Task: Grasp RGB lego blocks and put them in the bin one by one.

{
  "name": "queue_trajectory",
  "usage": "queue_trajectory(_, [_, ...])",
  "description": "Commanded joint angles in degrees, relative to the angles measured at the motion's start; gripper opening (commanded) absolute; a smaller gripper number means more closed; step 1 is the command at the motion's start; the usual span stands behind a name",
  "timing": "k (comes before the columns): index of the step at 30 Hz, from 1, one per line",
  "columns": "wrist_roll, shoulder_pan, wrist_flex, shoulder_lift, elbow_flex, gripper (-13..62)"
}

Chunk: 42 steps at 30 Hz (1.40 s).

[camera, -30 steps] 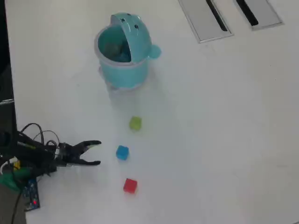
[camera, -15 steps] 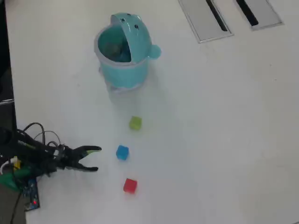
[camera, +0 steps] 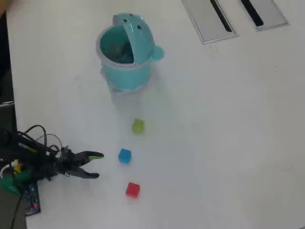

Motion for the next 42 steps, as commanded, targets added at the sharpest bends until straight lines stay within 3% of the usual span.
queue_trajectory(1, [-2.11,-0.18,1.93,2.9,3.69,34.3])
queue_trajectory(33, [-1.32,5.36,3.87,-37.18,-29.27,33.2])
queue_trajectory(42, [-1.23,4.83,4.66,-43.33,-33.66,33.2])
